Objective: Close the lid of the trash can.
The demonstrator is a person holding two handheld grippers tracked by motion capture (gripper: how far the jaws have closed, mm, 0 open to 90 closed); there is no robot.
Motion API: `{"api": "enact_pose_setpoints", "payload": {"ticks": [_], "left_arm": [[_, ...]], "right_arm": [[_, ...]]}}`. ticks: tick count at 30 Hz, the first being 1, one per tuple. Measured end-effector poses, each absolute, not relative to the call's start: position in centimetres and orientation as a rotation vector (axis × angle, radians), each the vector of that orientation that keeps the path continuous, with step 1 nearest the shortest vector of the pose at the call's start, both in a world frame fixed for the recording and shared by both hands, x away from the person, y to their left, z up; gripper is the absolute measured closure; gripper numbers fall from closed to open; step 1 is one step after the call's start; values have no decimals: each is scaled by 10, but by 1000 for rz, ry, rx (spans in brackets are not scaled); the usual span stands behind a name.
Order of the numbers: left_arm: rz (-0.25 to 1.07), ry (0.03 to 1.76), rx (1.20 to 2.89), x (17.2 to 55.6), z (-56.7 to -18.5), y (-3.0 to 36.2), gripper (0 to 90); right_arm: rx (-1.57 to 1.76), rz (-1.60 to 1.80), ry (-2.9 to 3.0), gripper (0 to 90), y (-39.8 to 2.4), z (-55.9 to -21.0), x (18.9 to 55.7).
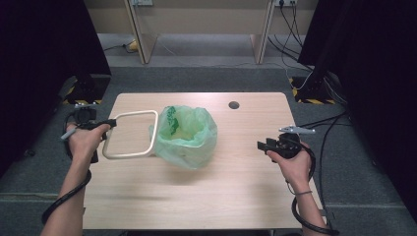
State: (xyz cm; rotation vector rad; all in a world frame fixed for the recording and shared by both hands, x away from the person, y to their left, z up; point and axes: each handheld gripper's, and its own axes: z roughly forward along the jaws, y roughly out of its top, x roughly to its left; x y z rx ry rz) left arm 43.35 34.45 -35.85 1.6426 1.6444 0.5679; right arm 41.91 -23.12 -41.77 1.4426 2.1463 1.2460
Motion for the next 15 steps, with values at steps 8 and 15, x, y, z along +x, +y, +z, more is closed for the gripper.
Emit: {"api": "enact_pose_setpoints", "payload": {"ticks": [8,15], "left_arm": [[544,1622,1640,436,-355,334,814],[553,1605,1651,439,-350,327,814]], "right_arm": [[1423,1213,2159,527,-229,-419,419],[1436,1204,2162,524,-232,-421,419]]}}
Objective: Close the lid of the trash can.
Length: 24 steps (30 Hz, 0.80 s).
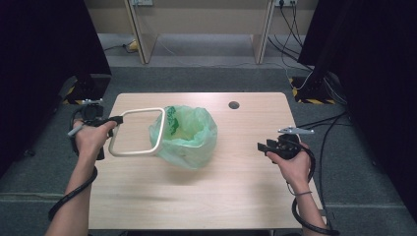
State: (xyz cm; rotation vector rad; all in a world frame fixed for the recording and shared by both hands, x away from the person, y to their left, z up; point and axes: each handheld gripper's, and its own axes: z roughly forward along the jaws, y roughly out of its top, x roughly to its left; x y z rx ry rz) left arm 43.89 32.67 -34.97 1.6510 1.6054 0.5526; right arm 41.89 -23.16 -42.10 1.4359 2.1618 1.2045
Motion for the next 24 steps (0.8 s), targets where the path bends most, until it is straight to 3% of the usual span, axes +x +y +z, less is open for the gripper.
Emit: {"api": "enact_pose_setpoints", "payload": {"ticks": [24], "left_arm": [[546,1582,1652,444,-342,312,814]], "right_arm": [[1456,1216,2117,514,-243,-424,414]]}}
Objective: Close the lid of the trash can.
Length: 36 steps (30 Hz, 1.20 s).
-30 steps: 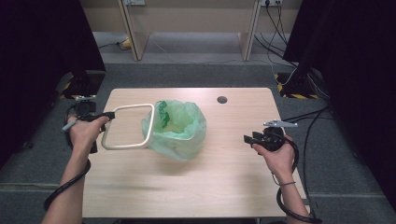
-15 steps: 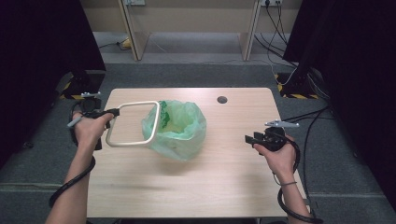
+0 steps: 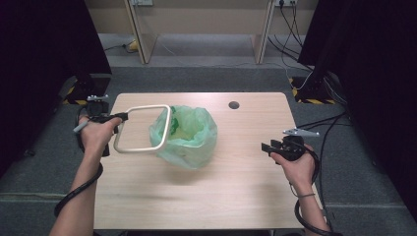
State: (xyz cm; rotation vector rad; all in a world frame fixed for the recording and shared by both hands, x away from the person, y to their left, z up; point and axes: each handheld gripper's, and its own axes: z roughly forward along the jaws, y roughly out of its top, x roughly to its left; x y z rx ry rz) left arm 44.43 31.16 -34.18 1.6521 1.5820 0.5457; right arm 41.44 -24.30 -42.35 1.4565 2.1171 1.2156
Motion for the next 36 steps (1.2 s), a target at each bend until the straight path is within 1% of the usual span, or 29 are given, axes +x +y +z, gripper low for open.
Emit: {"api": "enact_pose_setpoints", "payload": {"ticks": [36], "left_arm": [[555,1548,1698,452,-334,287,814]], "right_arm": [[1548,1236,2039,503,-252,-442,412]]}}
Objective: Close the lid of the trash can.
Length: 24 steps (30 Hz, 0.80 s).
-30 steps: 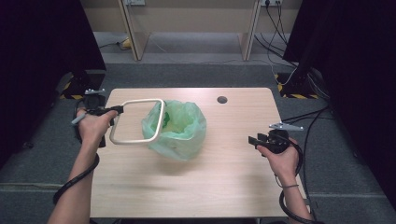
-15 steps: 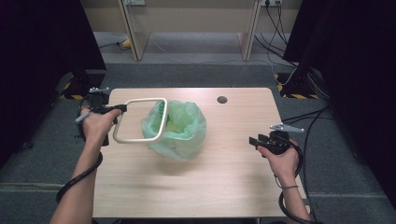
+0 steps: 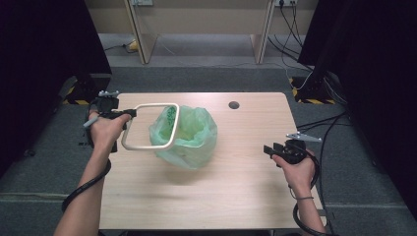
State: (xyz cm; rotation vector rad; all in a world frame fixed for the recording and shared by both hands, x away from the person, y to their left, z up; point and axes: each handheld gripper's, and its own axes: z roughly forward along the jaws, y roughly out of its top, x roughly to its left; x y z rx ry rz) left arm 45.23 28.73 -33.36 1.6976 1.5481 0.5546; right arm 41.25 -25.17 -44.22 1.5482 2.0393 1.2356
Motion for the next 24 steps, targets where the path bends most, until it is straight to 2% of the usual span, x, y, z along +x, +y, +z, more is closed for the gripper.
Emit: {"api": "enact_pose_setpoints", "payload": {"ticks": [24], "left_arm": [[556,1532,1716,458,-333,273,814]], "right_arm": [[1566,1254,1997,504,-253,-454,412]]}}
